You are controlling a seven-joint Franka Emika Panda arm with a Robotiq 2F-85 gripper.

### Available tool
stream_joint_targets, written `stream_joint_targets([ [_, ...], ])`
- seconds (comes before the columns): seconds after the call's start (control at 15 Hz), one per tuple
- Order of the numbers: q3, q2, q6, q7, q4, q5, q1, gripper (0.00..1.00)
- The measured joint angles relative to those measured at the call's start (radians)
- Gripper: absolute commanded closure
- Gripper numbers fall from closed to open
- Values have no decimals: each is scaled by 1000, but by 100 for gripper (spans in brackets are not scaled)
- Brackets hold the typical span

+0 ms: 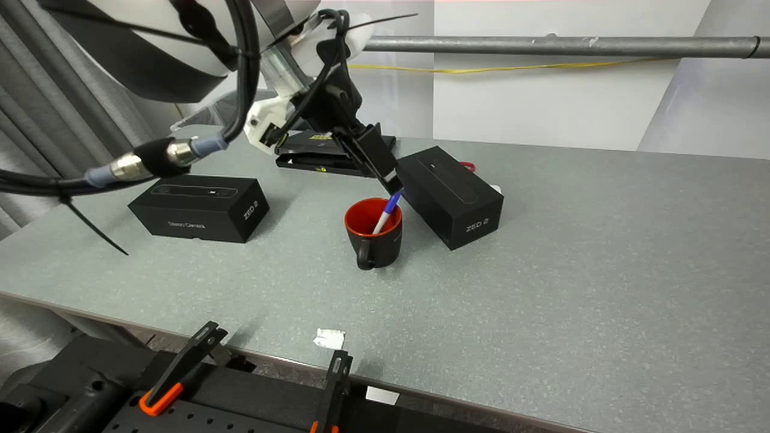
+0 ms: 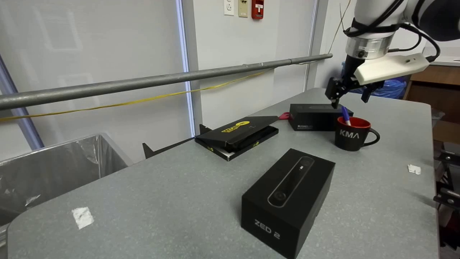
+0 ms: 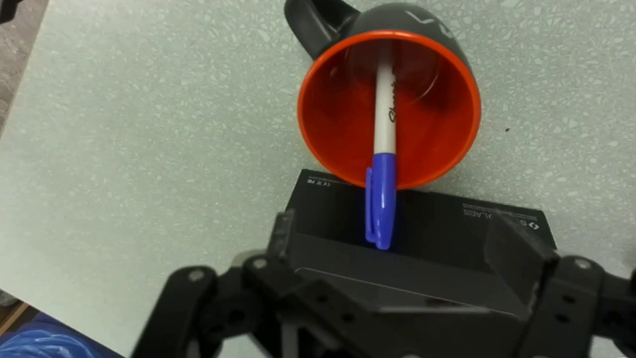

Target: Put the sharpie on the table

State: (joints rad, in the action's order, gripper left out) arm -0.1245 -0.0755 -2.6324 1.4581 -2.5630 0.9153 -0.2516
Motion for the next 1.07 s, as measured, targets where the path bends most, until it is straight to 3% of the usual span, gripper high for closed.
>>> stream_joint_targets([
  [0.27,15,-73,1,38,45,40,0,0],
  [0.33,17,-86,1,40,51,43,0,25],
  [0.47,20,-104,1,42,59,45,0,34],
  [1.0,28,-120,1,46,73,70,0,99],
  [1.07,29,-119,1,46,73,72,0,100],
])
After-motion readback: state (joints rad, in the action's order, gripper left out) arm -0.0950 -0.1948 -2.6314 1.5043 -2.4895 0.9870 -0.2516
